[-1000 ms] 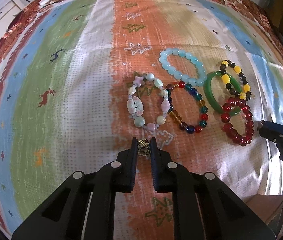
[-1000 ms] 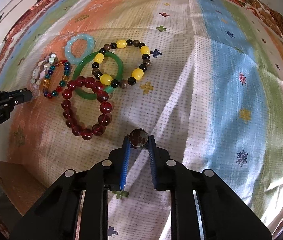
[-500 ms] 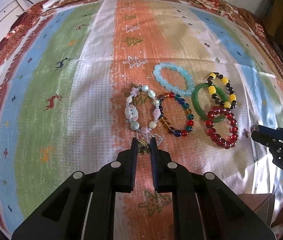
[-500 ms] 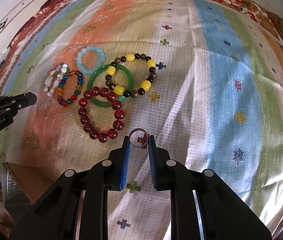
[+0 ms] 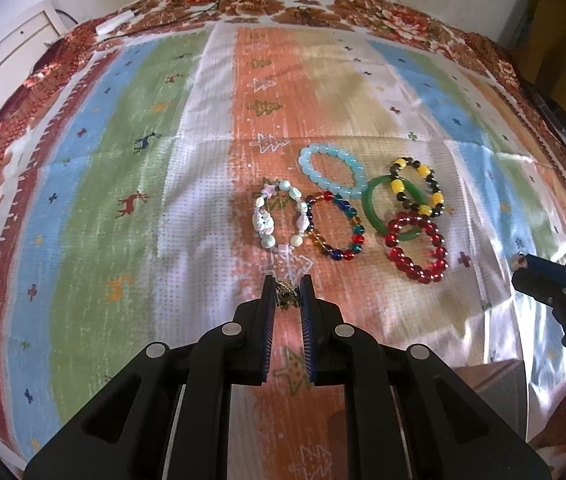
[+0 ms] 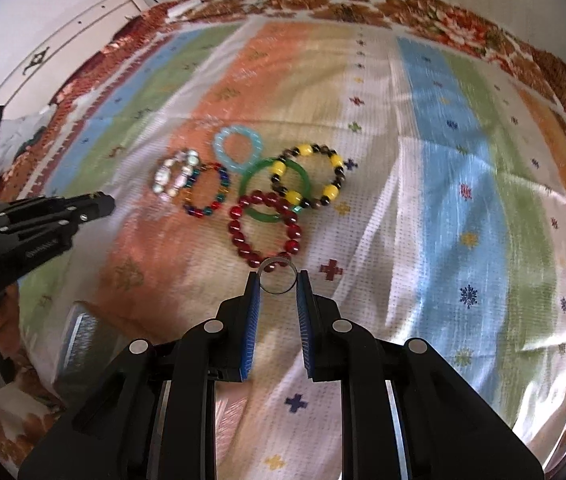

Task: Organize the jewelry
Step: 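Carry the charm and ring over the tin box and open both tools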

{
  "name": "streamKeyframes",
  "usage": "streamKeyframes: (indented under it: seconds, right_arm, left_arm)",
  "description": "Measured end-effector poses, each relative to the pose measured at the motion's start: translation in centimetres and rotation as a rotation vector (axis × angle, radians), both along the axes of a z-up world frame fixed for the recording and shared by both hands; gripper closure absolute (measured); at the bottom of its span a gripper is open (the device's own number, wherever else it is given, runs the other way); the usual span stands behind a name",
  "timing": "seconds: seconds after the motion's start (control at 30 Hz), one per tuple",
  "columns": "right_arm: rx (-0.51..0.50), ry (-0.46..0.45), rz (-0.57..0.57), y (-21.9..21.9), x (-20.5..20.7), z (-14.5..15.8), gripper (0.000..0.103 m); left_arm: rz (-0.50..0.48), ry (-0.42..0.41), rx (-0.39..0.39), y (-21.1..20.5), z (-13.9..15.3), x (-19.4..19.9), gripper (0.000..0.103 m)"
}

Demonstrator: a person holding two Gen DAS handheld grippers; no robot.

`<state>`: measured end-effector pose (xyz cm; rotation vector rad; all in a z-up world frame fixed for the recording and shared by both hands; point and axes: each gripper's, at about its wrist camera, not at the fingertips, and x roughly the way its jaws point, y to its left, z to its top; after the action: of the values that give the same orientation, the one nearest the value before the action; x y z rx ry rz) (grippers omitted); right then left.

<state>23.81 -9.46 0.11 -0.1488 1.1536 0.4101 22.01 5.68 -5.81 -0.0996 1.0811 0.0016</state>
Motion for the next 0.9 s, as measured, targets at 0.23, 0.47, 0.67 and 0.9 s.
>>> streamKeyframes:
  seconds: [0.23,0.47,0.67,0.9]
  right_arm:
    - [-0.036,-0.055,0.023,0.6,-1.8,1.0,0.084]
    - [0.0,-0.109,0.052,0.7,-4.0,2.4,0.084]
    - [0.01,-0.167,0.095,1.3,-5.9,3.6,0.084]
    - [0.043,-0.159,0.123,1.2,-7.7,3.6,0.084]
  left_arm:
    - [-0.013,-0.025,0.005,-1.0,1.1,-1.9,0.091]
    - [-0.018,-0.051,-0.014,-1.3,2.0,-3.5,0.091]
    - [-0.045,-0.082,-0.016,-1.8,2.7,-5.0,0.091]
    - [-0.077,-0.111,-0.037,-2.5,3.4,-6.7,0.091]
